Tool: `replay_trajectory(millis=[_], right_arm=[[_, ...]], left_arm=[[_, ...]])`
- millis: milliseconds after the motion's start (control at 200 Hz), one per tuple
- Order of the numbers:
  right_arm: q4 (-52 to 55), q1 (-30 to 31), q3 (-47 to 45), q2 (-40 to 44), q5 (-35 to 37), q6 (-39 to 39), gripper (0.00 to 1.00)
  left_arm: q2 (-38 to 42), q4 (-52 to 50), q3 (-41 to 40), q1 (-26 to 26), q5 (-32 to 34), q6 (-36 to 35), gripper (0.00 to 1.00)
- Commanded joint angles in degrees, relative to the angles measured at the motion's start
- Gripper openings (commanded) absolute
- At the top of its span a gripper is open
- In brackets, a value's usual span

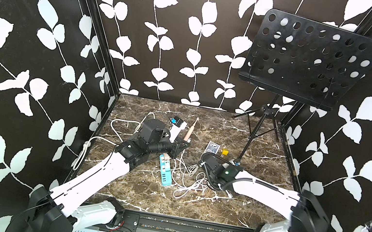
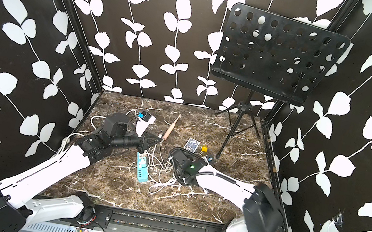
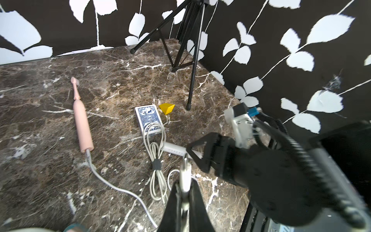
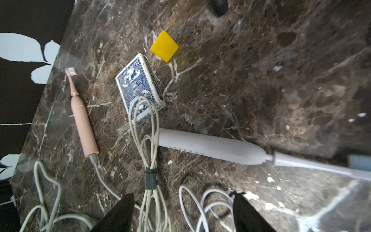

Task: Charge the electric toothbrush
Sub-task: Pick up the electric toothbrush from the center of the board.

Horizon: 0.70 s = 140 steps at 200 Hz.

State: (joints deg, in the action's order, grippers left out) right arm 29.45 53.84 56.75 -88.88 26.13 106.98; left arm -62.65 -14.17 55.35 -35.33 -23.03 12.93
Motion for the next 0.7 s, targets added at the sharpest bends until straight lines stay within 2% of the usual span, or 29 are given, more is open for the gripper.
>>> replay_trajectory(millis=[0,70,220,315,435,510,695], right_arm=[[-4.7,-1.5,1.0,-2.3,-6.5,21.4,0.79],[-5.8,-2.1,0.5,-4.8,-4.7,23.5,0.82],[-7.6,-2.9,-0.2,-7.0,-6.6,27.4,0.84],[-5.0,-2.9,-0.7,-6.5,-5.7,29.5,0.85],[-6.6,-2.9,-4.8,-5.7,-7.5,31.9,0.85],[-6.3,-3.0,-7.6,-4.1,-5.9,33.0,0.85],[-1.3,-6.8,-10.4,-0.1,-5.8,28.4,0.84]], left_arm=[[2.5,-2.2,1.6,-0.2,0.7,-2.3,0.00],[3.4,-1.6,1.1,-0.3,0.4,-2.1,0.00],[3.9,-2.3,0.7,-0.3,0.7,-2.9,0.00],[3.6,-2.1,0.9,-0.3,0.1,-2.7,0.00],[3.1,-1.7,1.1,-0.3,-0.5,-2.7,0.00],[2.7,-1.8,1.2,-0.3,-0.9,-2.6,0.00],[1.9,-0.7,0.7,-0.2,-1.5,-1.8,0.00]])
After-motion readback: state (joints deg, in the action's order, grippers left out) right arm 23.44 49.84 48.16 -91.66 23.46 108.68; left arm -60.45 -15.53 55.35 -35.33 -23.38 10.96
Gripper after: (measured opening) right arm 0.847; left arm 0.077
